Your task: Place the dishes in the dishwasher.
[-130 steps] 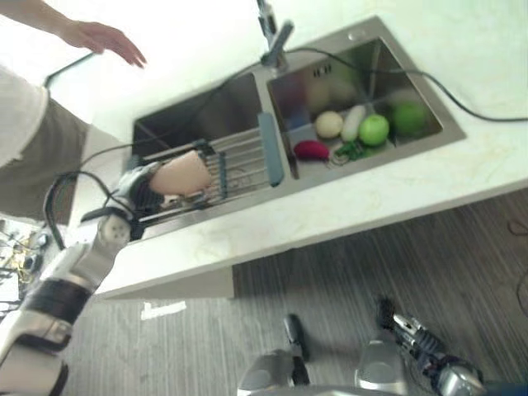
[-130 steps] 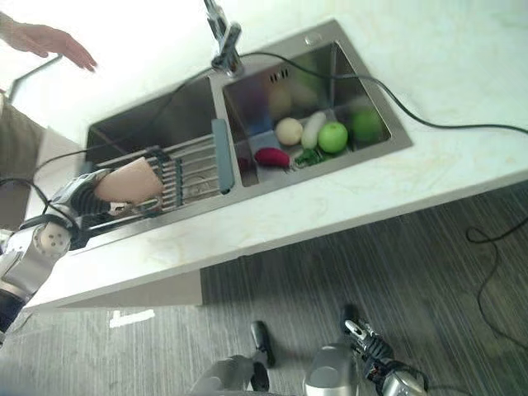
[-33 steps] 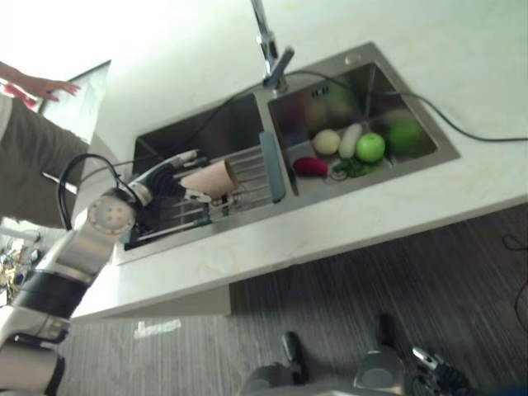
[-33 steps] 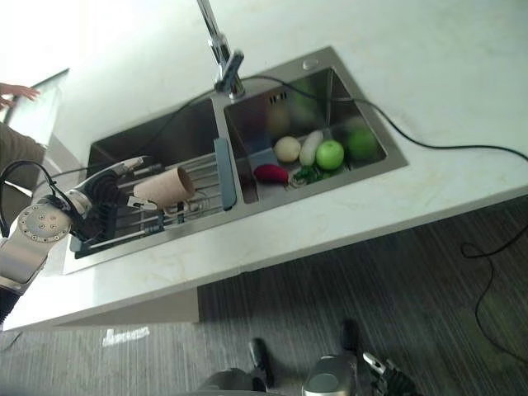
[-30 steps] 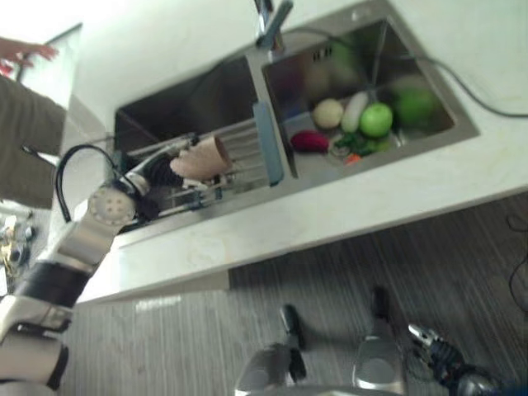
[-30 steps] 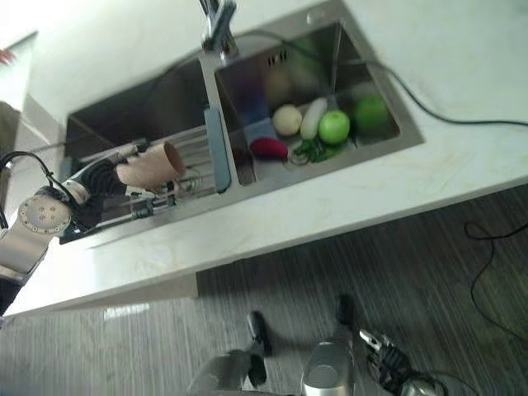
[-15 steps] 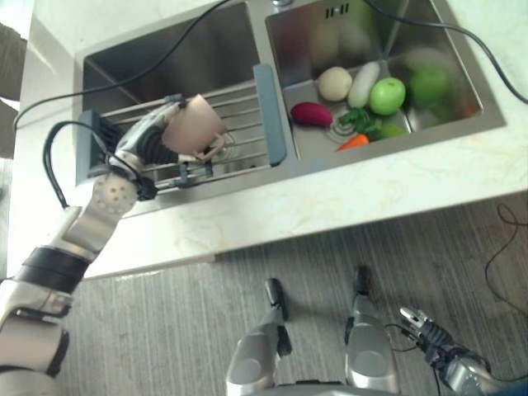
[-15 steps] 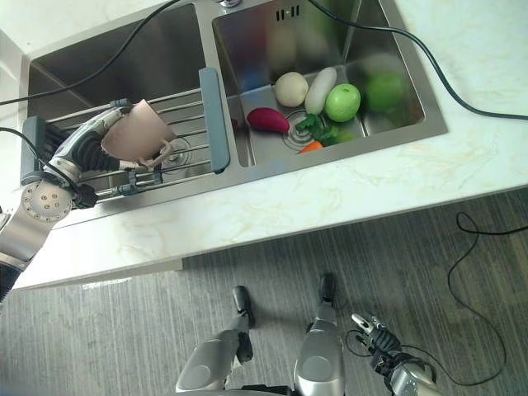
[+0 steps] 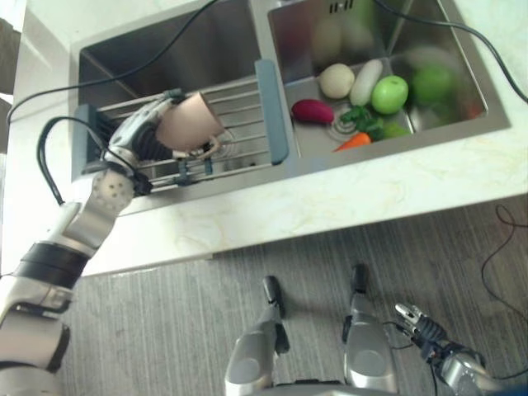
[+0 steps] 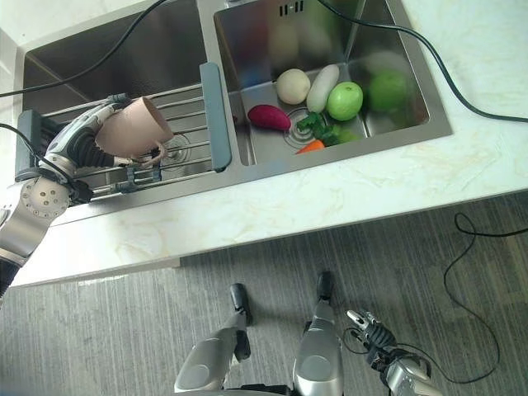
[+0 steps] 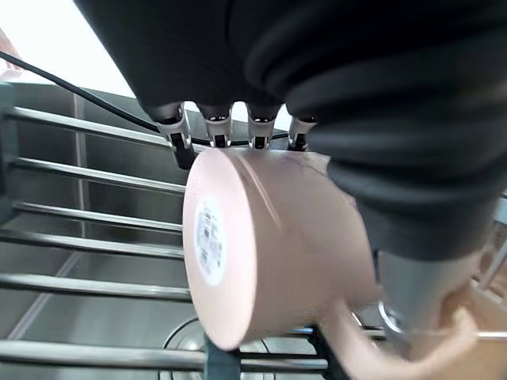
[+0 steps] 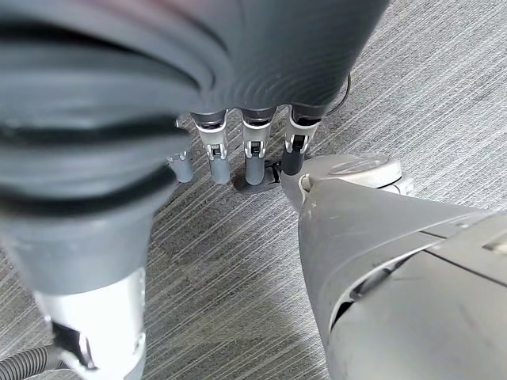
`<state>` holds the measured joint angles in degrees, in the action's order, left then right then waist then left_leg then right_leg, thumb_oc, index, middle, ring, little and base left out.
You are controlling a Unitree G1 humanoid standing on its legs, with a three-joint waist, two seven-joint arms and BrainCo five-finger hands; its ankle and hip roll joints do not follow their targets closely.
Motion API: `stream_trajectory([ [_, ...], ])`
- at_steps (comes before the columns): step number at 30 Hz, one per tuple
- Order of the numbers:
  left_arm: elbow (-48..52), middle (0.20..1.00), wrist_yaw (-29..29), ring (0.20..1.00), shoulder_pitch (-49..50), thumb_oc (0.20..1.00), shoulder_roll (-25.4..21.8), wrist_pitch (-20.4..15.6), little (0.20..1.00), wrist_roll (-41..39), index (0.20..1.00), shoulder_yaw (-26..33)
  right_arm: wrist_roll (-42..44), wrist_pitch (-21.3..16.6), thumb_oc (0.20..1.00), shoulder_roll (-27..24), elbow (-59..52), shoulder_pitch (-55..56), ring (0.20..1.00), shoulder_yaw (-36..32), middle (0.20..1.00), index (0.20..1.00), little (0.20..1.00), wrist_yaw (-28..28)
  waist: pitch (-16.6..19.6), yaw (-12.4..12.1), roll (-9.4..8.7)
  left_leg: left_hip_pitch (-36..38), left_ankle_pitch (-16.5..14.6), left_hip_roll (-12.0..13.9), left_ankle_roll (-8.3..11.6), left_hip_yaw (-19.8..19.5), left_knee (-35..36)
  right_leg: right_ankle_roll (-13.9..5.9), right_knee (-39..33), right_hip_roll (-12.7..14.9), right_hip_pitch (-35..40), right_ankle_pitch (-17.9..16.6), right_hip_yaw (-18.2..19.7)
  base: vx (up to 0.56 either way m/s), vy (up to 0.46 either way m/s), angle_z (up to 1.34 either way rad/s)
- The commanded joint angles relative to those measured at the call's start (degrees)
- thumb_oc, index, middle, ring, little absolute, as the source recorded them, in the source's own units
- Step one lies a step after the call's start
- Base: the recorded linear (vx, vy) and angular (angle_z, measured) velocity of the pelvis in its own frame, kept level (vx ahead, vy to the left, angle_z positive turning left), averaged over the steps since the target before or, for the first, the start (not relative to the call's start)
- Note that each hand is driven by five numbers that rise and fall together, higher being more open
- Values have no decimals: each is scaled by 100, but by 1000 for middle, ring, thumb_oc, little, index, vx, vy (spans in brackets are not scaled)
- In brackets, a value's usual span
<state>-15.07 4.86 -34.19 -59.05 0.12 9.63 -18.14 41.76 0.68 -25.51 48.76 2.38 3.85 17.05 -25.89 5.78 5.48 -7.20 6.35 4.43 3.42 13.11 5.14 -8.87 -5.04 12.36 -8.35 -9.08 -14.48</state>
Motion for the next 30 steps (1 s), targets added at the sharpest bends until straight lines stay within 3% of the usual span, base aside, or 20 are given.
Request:
stream_trajectory([
  [1, -424, 1000, 226, 1000, -456, 1000, -334, -47, 1000, -194, 1000, 188, 301, -80, 1000, 128, -56, -17, 1000, -59, 1000, 1000, 1000, 40, 49, -66, -170, -251, -556, -57, 34, 19, -435, -292, 1003, 69, -597, 671, 542, 0, 0, 0],
  [30, -373, 1000, -369, 1000, -1061, 1000, -279, 121, 1000, 31, 1000, -412, 486, -46, 1000, 112, -19, -113, 1000, -107, 1000, 1000, 1000, 47, -103, 48, -172, -329, -564, -20, 51, 223, -456, -360, 1039, 139, -775, 580, 528, -1, -4, -1],
])
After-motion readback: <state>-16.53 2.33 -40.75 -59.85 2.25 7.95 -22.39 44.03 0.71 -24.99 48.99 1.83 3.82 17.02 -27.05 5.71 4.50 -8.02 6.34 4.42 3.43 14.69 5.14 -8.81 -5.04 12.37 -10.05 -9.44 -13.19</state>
